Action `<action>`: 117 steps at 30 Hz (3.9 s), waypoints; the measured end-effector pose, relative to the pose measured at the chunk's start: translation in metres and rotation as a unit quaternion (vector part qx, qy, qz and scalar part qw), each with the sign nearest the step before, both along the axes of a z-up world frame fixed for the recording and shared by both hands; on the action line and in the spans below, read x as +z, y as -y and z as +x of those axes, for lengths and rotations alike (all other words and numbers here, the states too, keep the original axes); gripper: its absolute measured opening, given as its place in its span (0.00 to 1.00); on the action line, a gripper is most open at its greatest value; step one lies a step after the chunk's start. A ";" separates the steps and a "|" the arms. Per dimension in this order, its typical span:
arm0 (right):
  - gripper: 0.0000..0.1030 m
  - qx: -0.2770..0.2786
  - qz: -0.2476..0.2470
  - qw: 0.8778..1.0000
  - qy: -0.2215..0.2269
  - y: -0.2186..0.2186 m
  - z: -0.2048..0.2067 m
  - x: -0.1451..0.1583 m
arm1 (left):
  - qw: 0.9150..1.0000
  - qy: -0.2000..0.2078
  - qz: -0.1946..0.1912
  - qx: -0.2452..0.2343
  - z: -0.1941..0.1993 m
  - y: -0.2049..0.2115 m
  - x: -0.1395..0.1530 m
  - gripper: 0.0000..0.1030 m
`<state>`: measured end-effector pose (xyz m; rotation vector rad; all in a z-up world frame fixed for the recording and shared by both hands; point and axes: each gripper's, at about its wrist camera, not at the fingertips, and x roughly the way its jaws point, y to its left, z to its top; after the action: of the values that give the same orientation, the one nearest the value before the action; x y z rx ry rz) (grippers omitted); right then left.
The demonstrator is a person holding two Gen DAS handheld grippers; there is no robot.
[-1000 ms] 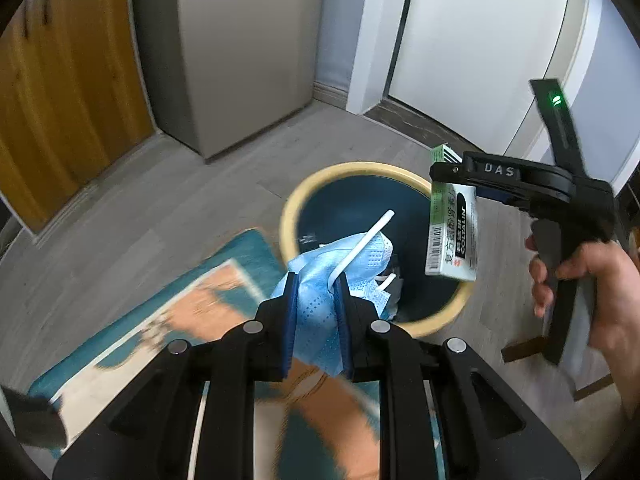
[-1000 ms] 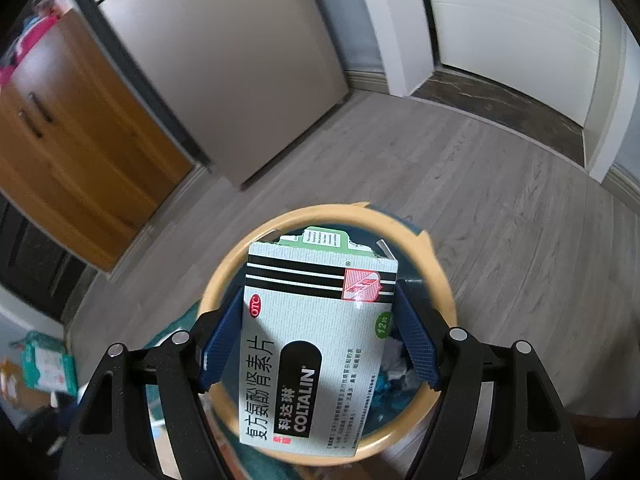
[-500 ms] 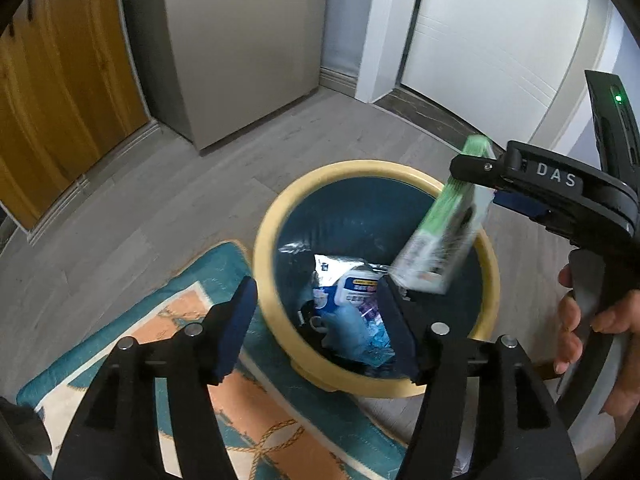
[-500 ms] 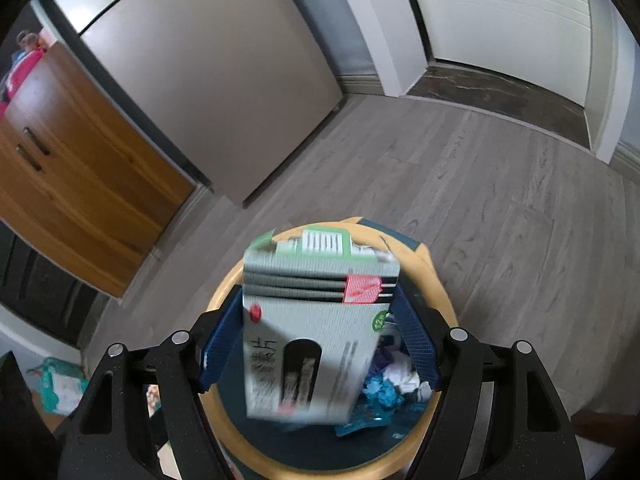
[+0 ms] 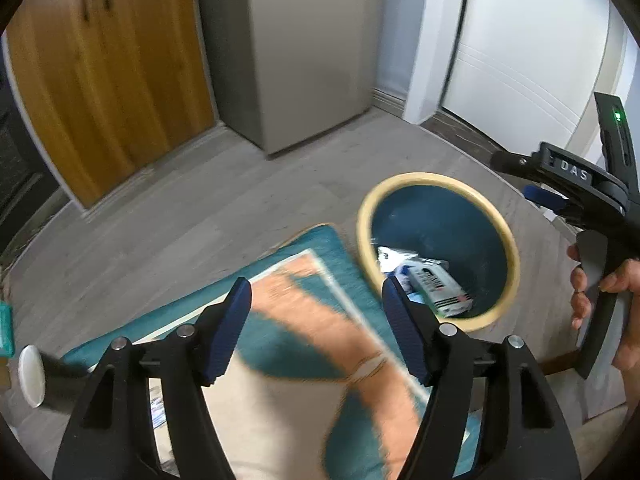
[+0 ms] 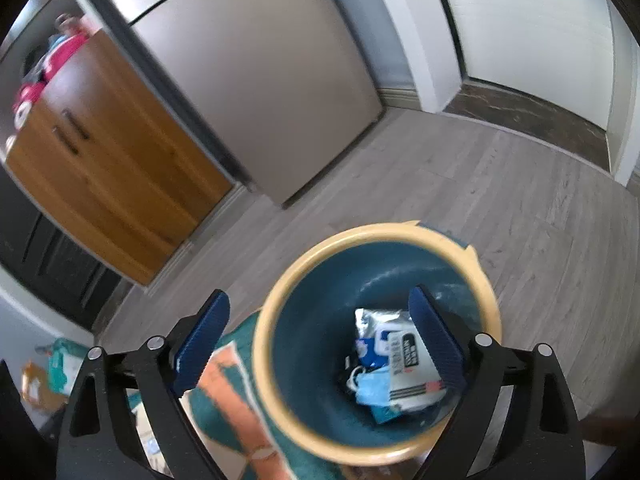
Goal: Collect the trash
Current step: 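Move both tools back over the rug toward the tissue and blister pack, then grasp the white tissue with the right tool while the left tool grasps the silver blister pack, then carry the tissue and blister pack over the teal bin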
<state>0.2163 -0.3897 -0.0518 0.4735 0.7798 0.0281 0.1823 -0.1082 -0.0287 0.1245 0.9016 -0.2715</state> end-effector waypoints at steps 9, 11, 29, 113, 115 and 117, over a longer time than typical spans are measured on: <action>0.93 0.028 0.017 0.999 0.001 -0.047 -0.048 0.023 | 0.999 0.036 0.000 0.037 -0.049 -0.069 0.037 0.73; 0.94 0.042 0.006 0.999 0.005 -0.061 -0.058 0.027 | 0.998 0.040 0.001 0.045 -0.058 -0.084 0.040 0.79; 0.94 0.202 -0.102 0.973 -0.042 -0.210 -0.140 -0.018 | 0.983 0.050 -0.042 0.170 -0.141 -0.212 0.026 0.93; 0.09 0.226 -0.115 0.967 0.030 -0.181 -0.065 0.028 | 0.993 -0.041 0.040 0.106 -0.036 -0.117 -0.098 0.60; 0.09 0.221 -0.128 0.966 0.045 -0.160 -0.059 0.045 | 0.996 -0.029 0.041 0.076 -0.035 -0.092 -0.088 0.60; 0.09 0.206 -0.150 0.965 0.061 -0.136 -0.053 0.058 | 0.999 -0.011 0.042 0.028 -0.034 -0.056 -0.074 0.60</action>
<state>0.1635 -0.2533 0.0062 0.0164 0.7341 0.3199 0.1484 -0.0524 -0.1024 0.1737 0.9361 -0.1842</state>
